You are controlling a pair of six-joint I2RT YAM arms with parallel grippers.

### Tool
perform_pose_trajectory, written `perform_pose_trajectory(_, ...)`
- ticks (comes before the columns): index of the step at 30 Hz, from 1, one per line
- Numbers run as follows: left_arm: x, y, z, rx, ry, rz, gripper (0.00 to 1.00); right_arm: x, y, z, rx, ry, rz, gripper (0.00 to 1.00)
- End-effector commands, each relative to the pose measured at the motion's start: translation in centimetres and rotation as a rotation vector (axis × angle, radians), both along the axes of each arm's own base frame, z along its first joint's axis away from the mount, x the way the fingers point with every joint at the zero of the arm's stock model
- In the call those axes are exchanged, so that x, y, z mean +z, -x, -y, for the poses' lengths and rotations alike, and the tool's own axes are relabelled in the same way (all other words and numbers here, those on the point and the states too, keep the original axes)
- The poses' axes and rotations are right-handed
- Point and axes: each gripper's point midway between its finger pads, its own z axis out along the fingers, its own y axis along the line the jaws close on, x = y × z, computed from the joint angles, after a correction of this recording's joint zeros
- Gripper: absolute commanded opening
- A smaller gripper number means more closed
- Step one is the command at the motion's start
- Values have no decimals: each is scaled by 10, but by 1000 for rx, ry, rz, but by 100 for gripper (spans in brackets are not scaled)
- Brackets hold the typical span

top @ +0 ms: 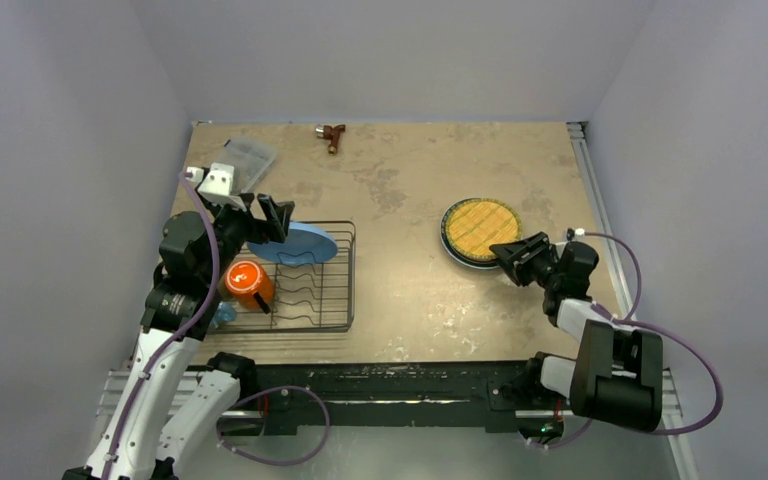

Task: Load the mixed dishes into the dish rack

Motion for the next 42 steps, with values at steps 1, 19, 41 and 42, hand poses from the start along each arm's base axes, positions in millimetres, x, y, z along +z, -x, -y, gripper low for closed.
perform_pose_trajectory(1,27,1,-3,14,14,67,83,4,-5,0,-8,-30,12,44)
perform_pose_trajectory(19,26,0,-3,14,15,60,83,-2,-11,8,-51,-32,-104,34)
perform_pose_trajectory(41,24,-1,-2,11,15,50,83,-7,-15,7,-56,-65,-135,14)
perform_pose_trajectory(42,25,-1,-2,10,15,51,83,-6,-14,7,-56,-66,-135,14)
